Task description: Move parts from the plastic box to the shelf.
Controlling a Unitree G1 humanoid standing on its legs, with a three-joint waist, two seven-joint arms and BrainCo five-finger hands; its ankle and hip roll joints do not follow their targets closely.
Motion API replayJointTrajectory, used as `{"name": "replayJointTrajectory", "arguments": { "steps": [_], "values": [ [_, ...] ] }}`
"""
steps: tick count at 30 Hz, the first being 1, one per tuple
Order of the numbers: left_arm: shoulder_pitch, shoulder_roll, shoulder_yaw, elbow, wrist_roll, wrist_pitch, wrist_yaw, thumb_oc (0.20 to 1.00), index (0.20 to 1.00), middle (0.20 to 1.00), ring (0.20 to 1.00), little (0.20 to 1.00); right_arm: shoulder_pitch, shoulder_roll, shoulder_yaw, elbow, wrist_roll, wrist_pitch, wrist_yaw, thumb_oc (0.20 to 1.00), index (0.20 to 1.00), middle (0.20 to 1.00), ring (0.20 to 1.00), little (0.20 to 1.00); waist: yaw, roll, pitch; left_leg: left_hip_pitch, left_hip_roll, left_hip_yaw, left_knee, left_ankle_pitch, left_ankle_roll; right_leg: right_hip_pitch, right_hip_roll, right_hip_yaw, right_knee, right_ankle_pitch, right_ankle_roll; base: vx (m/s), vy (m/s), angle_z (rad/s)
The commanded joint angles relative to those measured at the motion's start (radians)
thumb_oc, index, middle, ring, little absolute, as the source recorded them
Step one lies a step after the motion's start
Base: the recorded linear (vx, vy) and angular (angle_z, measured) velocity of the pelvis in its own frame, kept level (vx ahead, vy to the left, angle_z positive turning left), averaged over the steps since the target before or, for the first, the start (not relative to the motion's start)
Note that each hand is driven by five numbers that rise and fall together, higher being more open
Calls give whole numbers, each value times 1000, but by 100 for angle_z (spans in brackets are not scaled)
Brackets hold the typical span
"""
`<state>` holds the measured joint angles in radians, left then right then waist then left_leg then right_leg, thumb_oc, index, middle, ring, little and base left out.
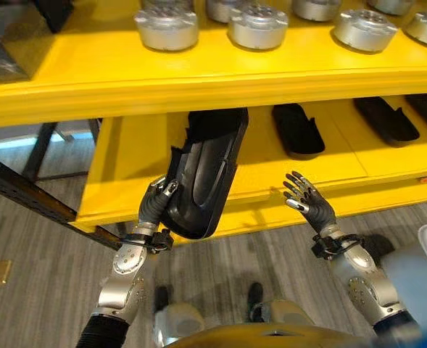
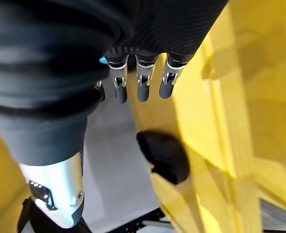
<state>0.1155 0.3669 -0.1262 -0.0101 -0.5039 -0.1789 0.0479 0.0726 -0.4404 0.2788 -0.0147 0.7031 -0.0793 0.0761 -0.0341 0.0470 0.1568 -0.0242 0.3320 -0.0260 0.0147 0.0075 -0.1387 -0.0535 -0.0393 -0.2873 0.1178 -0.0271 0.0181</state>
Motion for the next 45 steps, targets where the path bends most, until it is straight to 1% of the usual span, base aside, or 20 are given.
{"name": "replayJointTrajectory", "arguments": {
  "steps": [1, 3, 6, 8, 10, 12, 13, 14, 15, 18, 19, 21, 22, 25, 26, 30, 31, 37, 42, 45],
  "values": [
    [-46, 73, 28, -81, -44, -77, -11, 200, 200, 200, 200, 200, -11, 64, 9, -77, 62, -50, 22, 1000, 1000, 1000, 1000, 1000, 26, -81, -27, 6, -76, 55, 17, 27, 18, 82, -179, 20, 48, -76, 107, 110, 374, 30],
    [-81, 78, 16, -65, -38, -79, -5, 200, 200, 200, 200, 200, 13, 70, 11, -85, 51, -37, 32, 1000, 1000, 1000, 1000, 1000, 24, -95, -27, -9, -113, 71, 66, -13, 25, 107, -217, 12, 11, -50, 130, 90, 320, 42],
    [-148, 77, 1, -28, -27, -87, 35, 200, 200, 200, 200, 200, 20, 79, 26, -84, 50, -32, 32, 1000, 1000, 1000, 1000, 1000, 25, -113, -23, -46, -144, 89, 142, -50, 25, 107, -246, 12, -8, -36, 141, 39, 190, 17],
    [-170, 78, 2, -17, -18, -92, 52, 200, 200, 200, 200, 200, 20, 81, 27, -85, 53, -31, 31, 1000, 1000, 1000, 1000, 1000, 25, -119, -21, -60, -151, 94, 165, -63, 28, 106, -254, 16, -13, -33, 145, 20, 120, -3],
    [-247, 75, 3, 30, 0, -98, 106, 200, 200, 200, 200, 200, 18, 80, 40, -82, 50, -24, 31, 1000, 1000, 1000, 1000, 1000, 23, -135, -12, -95, -165, 98, 221, -85, 32, 103, -270, 20, -17, -26, 149, 2, 111, -6],
    [-269, 75, 5, 45, -5, -103, 118, 200, 200, 200, 200, 200, 16, 79, 44, -84, 52, -23, 30, 1000, 1000, 1000, 1000, 1000, 22, -140, -9, -108, -167, 97, 235, -93, 33, 100, -273, 19, -15, -25, 151, -18, 50, 2],
    [-333, 73, 3, 94, 5, -107, 165, 200, 200, 200, 200, 200, 8, 76, 57, -77, 53, -20, 29, 1000, 1000, 1000, 1000, 1000, 18, -148, 1, -125, -170, 98, 261, -100, 32, 92, -278, 20, -10, -22, 152, -37, 45, -2],
    [-360, 73, 3, 114, 8, -110, 184, 200, 200, 200, 200, 200, 2, 74, 63, -78, 53, -19, 26, 1000, 1000, 1000, 1000, 1000, 16, -151, 8, -134, -171, 98, 275, -107, 34, 85, -280, 24, -4, -22, 152, -37, 45, -4],
    [-360, 73, 3, 114, 8, -110, 184, 200, 200, 200, 200, 200, 1, 74, 63, -78, 53, -19, 26, 1000, 1000, 1000, 1000, 1000, 16, -151, 8, -134, -171, 98, 276, -107, 34, 85, -280, 24, -3, -23, 152, -44, 23, -6],
    [-470, 71, -15, 188, 14, -114, 247, 200, 200, 200, 200, 200, -19, 67, 88, -75, 58, -17, 16, 1000, 1000, 1000, 1000, 1000, 7, -159, 39, -176, -168, 91, 322, -115, 31, 53, -281, 33, 27, -25, 151, -113, 4, -7],
    [-544, 65, -21, 234, -1, -120, 290, 200, 200, 200, 200, 200, -38, 62, 105, -74, 59, -14, 13, 1000, 1000, 1000, 1000, 1000, -1, -163, 64, -201, -161, 85, 343, -117, 29, 22, -279, 40, 57, -29, 148, -184, -14, 3],
    [-590, 61, -30, 262, -11, -124, 310, 200, 200, 200, 200, 200, -52, 60, 115, -73, 65, -14, 6, 1000, 1000, 1000, 1000, 1000, -5, -165, 79, -220, -159, 79, 363, -119, 27, 2, -277, 44, 77, -34, 145, -162, -14, 5],
    [-671, 54, -35, 313, -32, -132, 353, 200, 200, 200, 200, 200, -78, 58, 134, -69, 70, -16, -4, 1000, 1000, 1000, 1000, 1000, -13, -166, 108, -253, -153, 72, 384, -118, 24, -41, -270, 55, 111, -39, 140, -174, -14, 2],
    [-733, 50, -35, 356, -60, -144, 385, 200, 200, 200, 200, 200, -102, 60, 151, -66, 79, -20, -15, 1000, 1000, 1000, 1000, 1000, -19, -166, 132, -279, -148, 67, 406, -120, 24, -84, -265, 68, 152, -46, 135, -152, -7, 1],
    [-801, 59, -34, 396, -61, -150, 423, 200, 200, 200, 200, 200, -123, 57, 165, -58, 85, -26, -31, 1000, 1000, 1000, 1000, 1000, -28, -167, 152, -310, -137, 61, 434, -123, 20, -128, -263, 80, 191, -56, 131, -132, -10, -7],
    [-866, 73, -20, 449, -88, -163, 464, 200, 200, 200, 200, 200, -143, 55, 184, -51, 89, -29, -40, 1000, 1000, 1000, 1000, 1000, -35, -166, 169, -344, -121, 58, 469, -132, 18, -184, -260, 101, 241, -68, 128, -104, -5, -13],
    [-902, 84, -5, 455, -94, -175, 490, 200, 200, 200, 200, 200, -157, 56, 195, -44, 93, -33, -44, 1000, 1000, 1000, 1000, 1000, -36, -167, 180, -368, -116, 53, 491, -136, 18, -219, -258, 109, 275, -77, 125, -91, -6, -6],
    [-964, 117, 15, 473, -106, -194, 535, 200, 200, 200, 200, 200, -165, 50, 211, -32, 104, -43, -47, 1000, 1000, 1000, 1000, 1000, -37, -172, 193, -444, -110, 32, 555, -153, 19, -301, -253, 117, 363, -108, 117, -53, -19, -2],
    [-999, 148, 19, 493, -93, -189, 555, 200, 200, 200, 200, 200, -169, 47, 213, -27, 107, -45, -41, 1000, 1000, 1000, 1000, 1000, -37, -171, 187, -482, -109, 19, 588, -162, 21, -343, -253, 117, 406, -125, 114, -4, -7, 4],
    [-1017, 184, 23, 517, -86, -178, 557, 200, 200, 200, 200, 200, -174, 40, 216, -29, 110, -45, -34, 1000, 1000, 1000, 1000, 1000, -32, -168, 191, -511, -106, 10, 616, -175, 24, -372, -253, 119, 439, -139, 114, -5, -2, 1]
  ]
}}
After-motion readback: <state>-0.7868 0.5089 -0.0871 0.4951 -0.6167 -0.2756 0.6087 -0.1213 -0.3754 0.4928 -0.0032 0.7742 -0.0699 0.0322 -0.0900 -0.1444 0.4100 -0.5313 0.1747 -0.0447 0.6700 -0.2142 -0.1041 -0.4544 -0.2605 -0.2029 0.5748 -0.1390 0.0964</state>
